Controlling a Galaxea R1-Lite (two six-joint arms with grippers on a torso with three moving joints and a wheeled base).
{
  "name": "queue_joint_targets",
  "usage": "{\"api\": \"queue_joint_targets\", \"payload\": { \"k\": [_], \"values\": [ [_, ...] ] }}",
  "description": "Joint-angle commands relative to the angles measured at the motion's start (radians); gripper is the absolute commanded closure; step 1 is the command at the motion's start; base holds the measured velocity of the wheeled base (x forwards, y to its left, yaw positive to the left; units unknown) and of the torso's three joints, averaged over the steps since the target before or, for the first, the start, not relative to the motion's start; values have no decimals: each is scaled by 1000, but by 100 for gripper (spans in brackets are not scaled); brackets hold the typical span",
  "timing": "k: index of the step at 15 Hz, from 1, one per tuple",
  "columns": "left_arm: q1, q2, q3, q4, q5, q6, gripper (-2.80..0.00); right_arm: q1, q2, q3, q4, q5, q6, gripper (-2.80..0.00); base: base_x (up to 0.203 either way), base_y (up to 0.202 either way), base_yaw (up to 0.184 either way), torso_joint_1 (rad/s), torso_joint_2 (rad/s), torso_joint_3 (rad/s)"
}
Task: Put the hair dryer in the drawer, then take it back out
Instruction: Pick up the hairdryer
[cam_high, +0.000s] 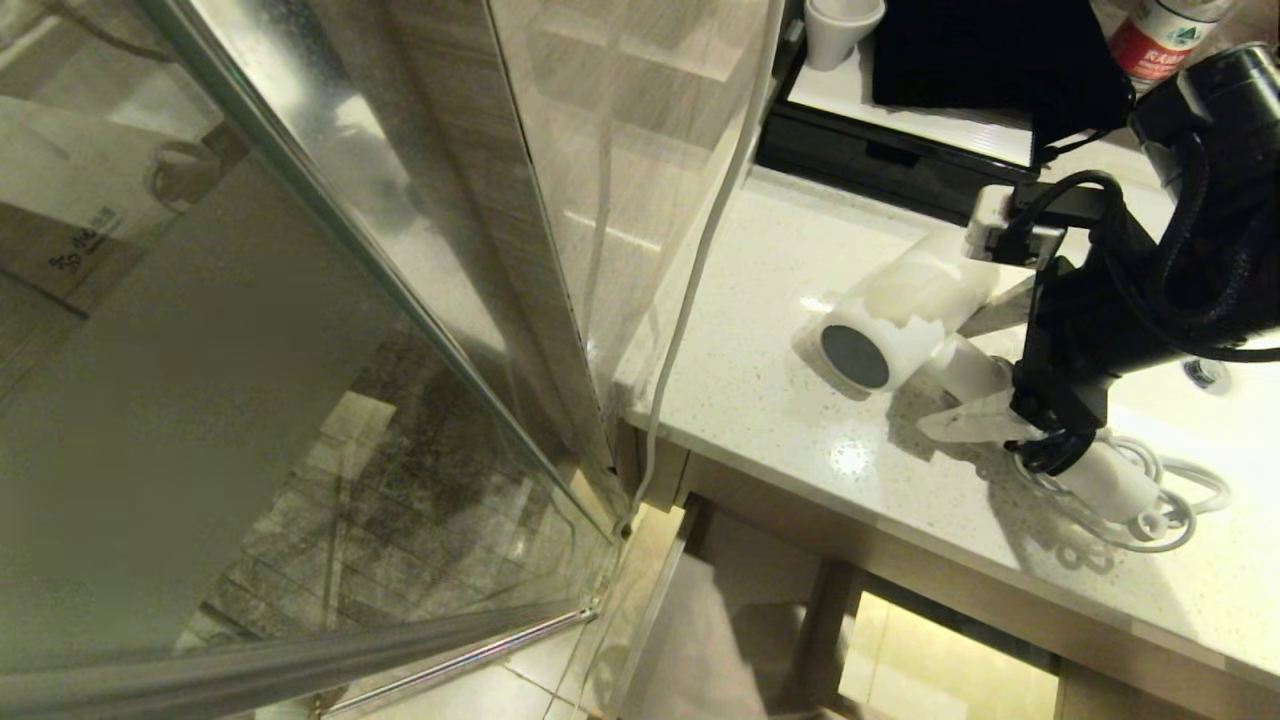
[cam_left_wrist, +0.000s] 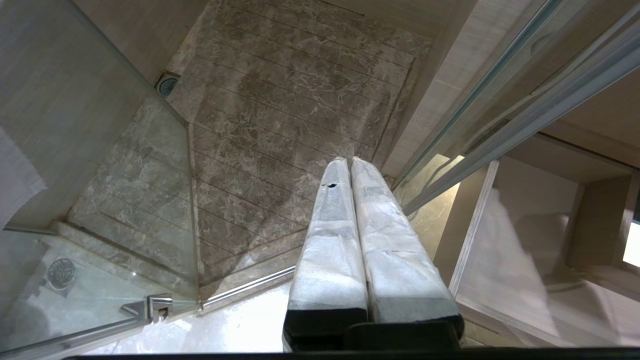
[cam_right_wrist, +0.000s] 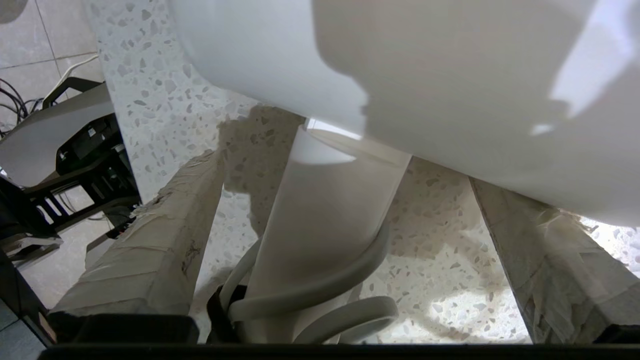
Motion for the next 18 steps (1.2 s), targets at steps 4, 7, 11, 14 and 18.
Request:
{"api": "queue_joint_targets", "payload": {
  "k": [4, 7, 11, 14, 18],
  "values": [
    [0, 2, 0, -1, 0, 0, 0, -1, 2, 3, 2, 0, 7, -280, 0, 0, 0, 0, 0, 0],
    [0, 2, 0, -1, 0, 0, 0, -1, 0, 11, -9, 0, 7, -280, 0, 0, 0, 0, 0, 0],
    [0, 2, 0, -1, 1, 0, 0, 0, -16, 36, -7, 0, 36, -280, 0, 0, 0, 0, 0, 0],
    [0, 2, 0, -1, 0, 0, 0, -1, -45, 48, -8, -3, 36, -280, 0, 0, 0, 0, 0, 0],
    [0, 2, 0, -1, 0, 0, 0, -1, -106, 118, -2, -1, 45, -280, 0, 0, 0, 0, 0, 0]
  ]
}}
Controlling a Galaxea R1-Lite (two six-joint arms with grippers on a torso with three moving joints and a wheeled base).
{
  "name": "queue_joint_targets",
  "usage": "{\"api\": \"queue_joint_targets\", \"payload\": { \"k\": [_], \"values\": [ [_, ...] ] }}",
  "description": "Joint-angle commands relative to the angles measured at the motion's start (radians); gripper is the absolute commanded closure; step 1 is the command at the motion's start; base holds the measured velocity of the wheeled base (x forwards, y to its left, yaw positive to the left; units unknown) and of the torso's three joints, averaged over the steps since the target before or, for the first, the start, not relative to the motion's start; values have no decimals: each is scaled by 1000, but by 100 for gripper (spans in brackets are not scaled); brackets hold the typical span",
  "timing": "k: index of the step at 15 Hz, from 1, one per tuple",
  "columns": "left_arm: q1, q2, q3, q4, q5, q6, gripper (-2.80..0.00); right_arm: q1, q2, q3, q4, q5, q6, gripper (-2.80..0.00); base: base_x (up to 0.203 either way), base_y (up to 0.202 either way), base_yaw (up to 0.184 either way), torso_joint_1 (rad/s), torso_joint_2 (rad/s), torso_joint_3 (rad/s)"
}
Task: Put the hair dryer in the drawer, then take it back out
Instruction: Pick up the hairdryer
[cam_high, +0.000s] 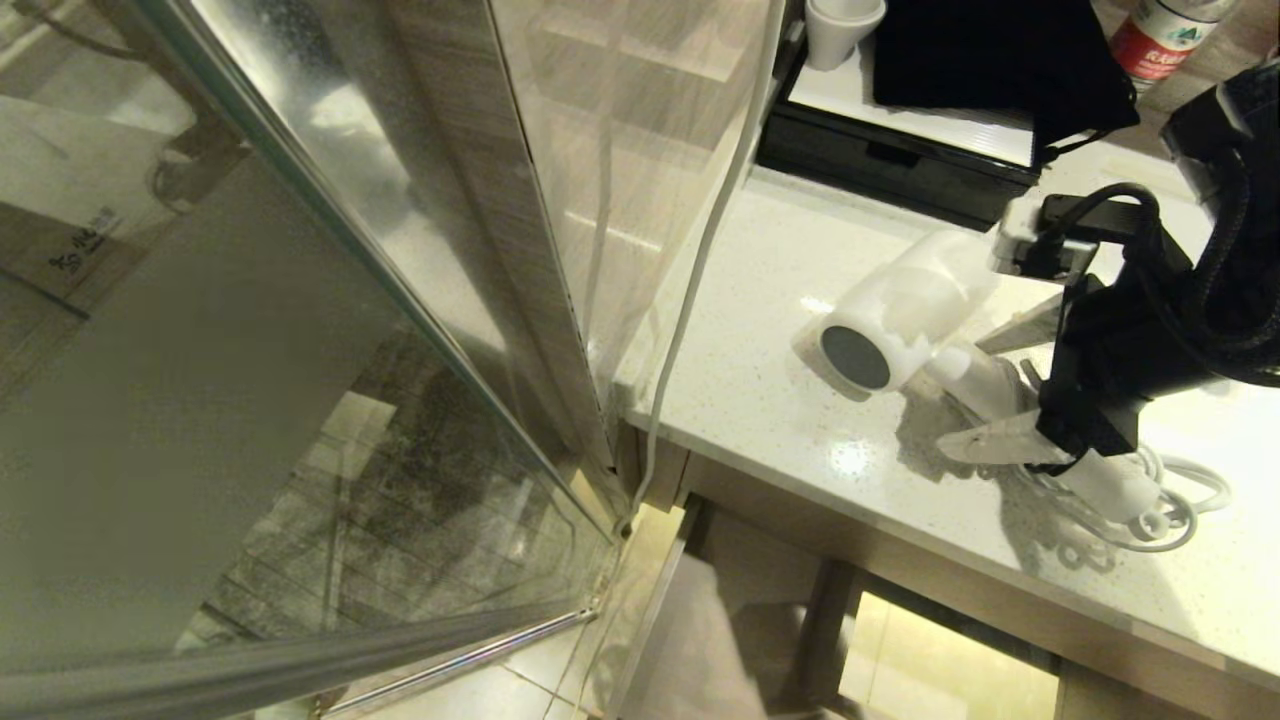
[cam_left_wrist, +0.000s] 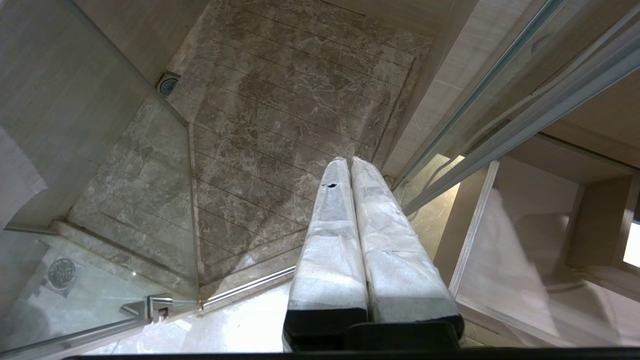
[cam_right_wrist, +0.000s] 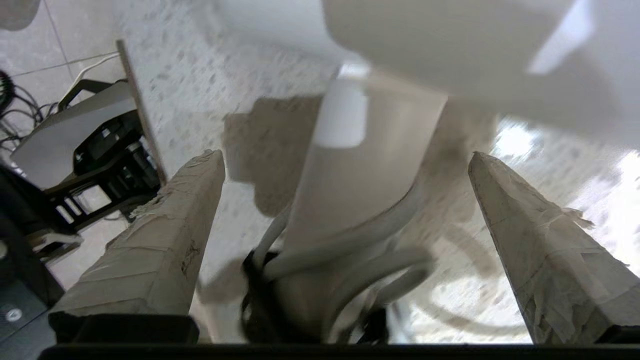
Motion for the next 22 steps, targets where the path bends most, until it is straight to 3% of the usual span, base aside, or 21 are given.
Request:
{"api": "queue_joint_targets", "payload": {
  "k": [1, 6, 10, 21, 22],
  "values": [
    [0, 2, 0, 0, 0, 0, 0, 0, -51, 52, 5, 3, 10, -280, 0, 0, 0, 0, 0, 0],
    [0, 2, 0, 0, 0, 0, 0, 0, -32, 68, -4, 0, 11, -280, 0, 0, 0, 0, 0, 0],
    [0, 2, 0, 0, 0, 0, 0, 2, 14, 44, -57, -89, 9, -280, 0, 0, 0, 0, 0, 0],
    [0, 2, 0, 0, 0, 0, 0, 5, 77, 7, -85, -91, 14, -280, 0, 0, 0, 0, 0, 0],
    [0, 2, 0, 0, 0, 0, 0, 5, 77, 7, -85, -91, 14, 0, 0, 0, 0, 0, 0, 0]
  ]
}}
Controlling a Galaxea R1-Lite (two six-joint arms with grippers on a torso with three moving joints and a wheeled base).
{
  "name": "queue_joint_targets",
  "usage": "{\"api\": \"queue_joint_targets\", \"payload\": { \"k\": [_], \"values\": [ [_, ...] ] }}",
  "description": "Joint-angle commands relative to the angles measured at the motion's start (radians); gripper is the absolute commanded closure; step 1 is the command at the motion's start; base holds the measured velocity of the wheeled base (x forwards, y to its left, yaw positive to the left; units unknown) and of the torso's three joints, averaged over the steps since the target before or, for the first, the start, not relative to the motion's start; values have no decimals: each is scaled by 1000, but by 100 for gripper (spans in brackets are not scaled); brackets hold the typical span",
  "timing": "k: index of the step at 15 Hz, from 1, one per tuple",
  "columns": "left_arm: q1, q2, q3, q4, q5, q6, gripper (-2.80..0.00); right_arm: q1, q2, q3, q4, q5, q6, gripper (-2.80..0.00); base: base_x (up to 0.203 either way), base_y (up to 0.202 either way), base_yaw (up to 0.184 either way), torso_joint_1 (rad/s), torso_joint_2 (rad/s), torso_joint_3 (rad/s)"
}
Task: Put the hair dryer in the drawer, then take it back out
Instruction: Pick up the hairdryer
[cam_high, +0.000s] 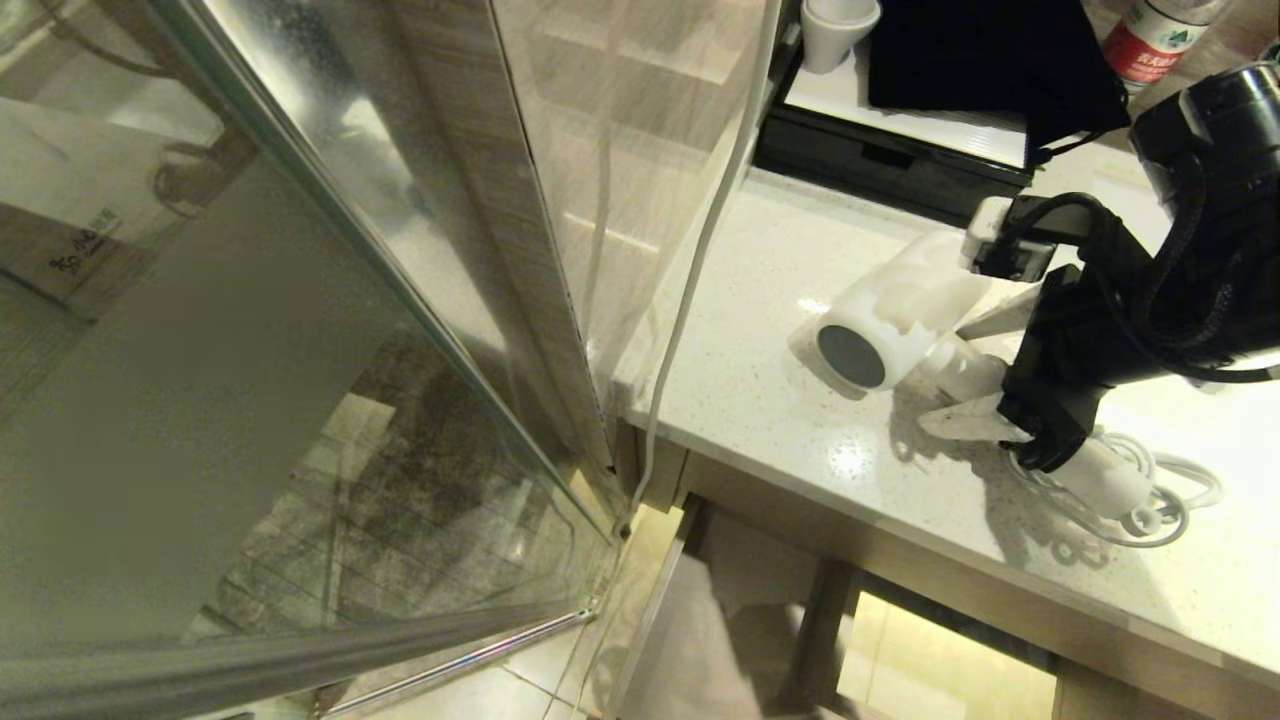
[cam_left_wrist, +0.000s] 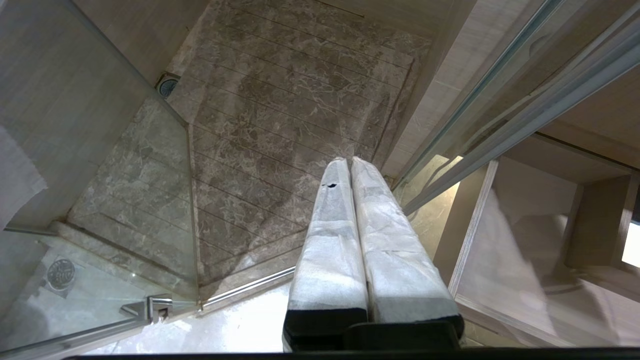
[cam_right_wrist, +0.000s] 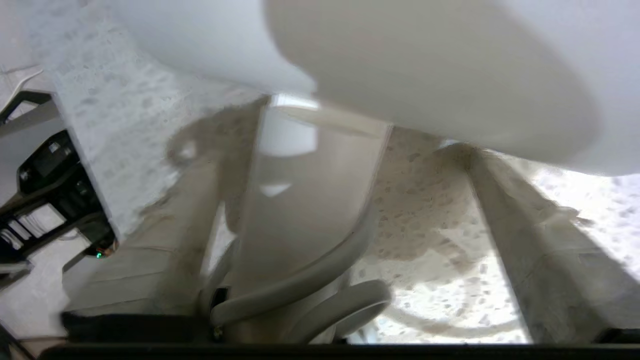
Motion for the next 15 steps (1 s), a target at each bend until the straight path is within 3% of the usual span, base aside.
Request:
{"api": "queue_joint_targets", "payload": {
  "k": [1, 11, 15],
  "values": [
    [-1, 2, 0, 0, 0, 0, 0, 2, 15, 0, 3, 2, -5, 0, 0, 0, 0, 0, 0, 0],
    [-1, 2, 0, 0, 0, 0, 0, 14, -61, 14, -18, -3, 6, 0, 0, 0, 0, 0, 0, 0],
    [-1, 2, 0, 0, 0, 0, 0, 14, -128, 36, -16, -3, 132, 0, 0, 0, 0, 0, 0, 0]
  ]
}}
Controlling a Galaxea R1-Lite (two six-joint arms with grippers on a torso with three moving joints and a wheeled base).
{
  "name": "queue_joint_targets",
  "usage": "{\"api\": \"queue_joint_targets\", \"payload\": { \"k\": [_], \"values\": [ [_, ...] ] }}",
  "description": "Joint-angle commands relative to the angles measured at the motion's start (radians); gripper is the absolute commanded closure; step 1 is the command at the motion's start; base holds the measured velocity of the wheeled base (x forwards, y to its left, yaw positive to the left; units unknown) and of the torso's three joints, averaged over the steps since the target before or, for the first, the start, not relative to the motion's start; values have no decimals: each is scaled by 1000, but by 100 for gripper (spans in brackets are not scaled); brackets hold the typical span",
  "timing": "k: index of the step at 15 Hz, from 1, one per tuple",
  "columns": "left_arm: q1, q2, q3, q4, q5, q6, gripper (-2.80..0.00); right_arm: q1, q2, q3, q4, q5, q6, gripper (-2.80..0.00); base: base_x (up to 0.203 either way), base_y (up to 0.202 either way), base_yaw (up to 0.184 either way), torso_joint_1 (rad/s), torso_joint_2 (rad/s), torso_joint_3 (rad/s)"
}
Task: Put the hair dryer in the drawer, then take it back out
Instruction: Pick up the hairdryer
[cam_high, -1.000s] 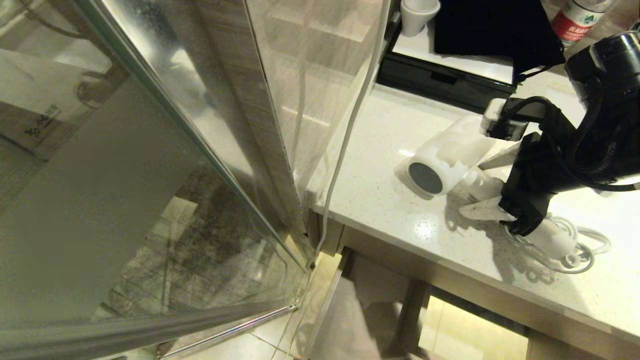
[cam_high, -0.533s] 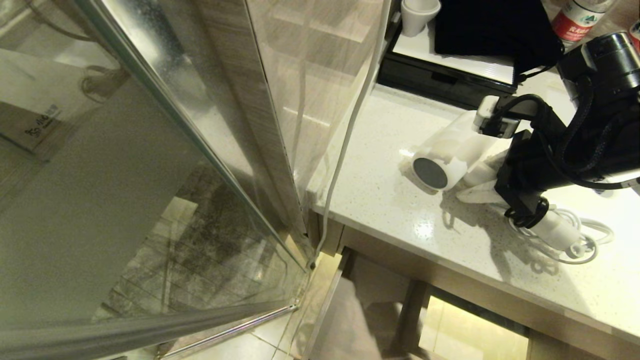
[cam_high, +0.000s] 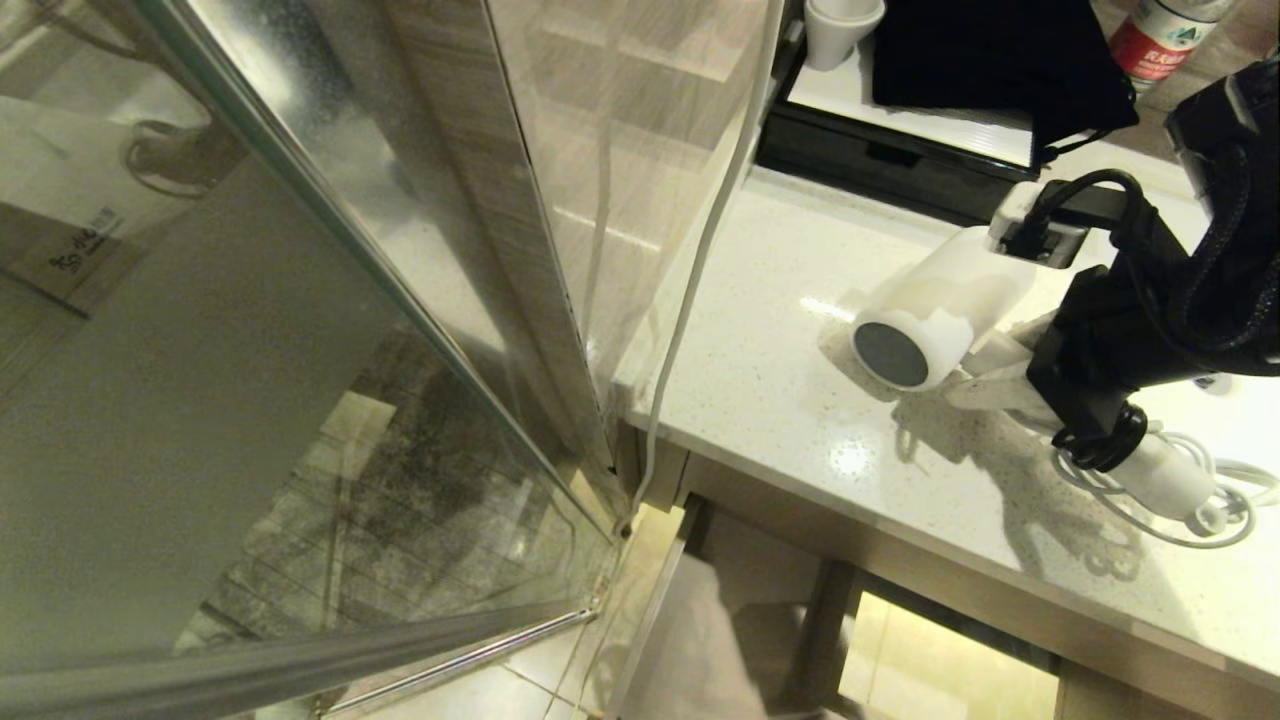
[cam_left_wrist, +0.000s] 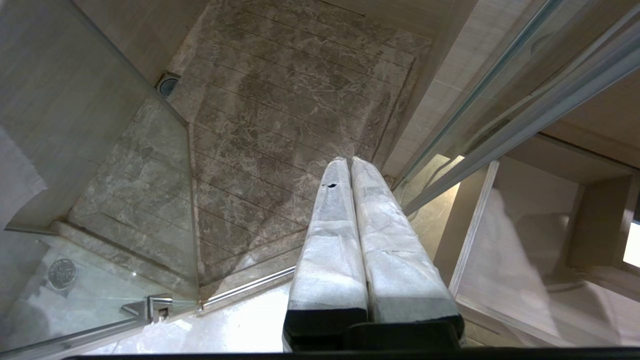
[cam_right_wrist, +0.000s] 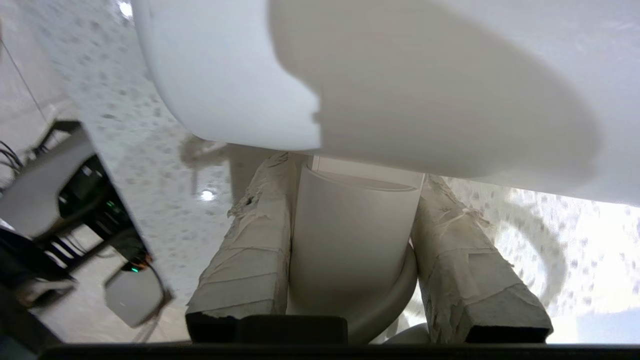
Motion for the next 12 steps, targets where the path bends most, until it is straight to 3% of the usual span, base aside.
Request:
{"api": "queue_joint_targets", "payload": {
  "k": [1, 4, 8, 12],
  "values": [
    [0, 2, 0, 0, 0, 0, 0, 0, -64, 11, 0, 2, 29, 0, 0, 0, 0, 0, 0, 0],
    [0, 2, 0, 0, 0, 0, 0, -11, -109, 21, 2, 1, 40, 0, 0, 0, 0, 0, 0, 0],
    [0, 2, 0, 0, 0, 0, 0, -57, -184, 20, 18, -2, 163, 0, 0, 0, 0, 0, 0, 0],
    [0, 2, 0, 0, 0, 0, 0, -100, -238, 37, 39, -2, 207, 0, 0, 0, 0, 0, 0, 0]
  ]
}}
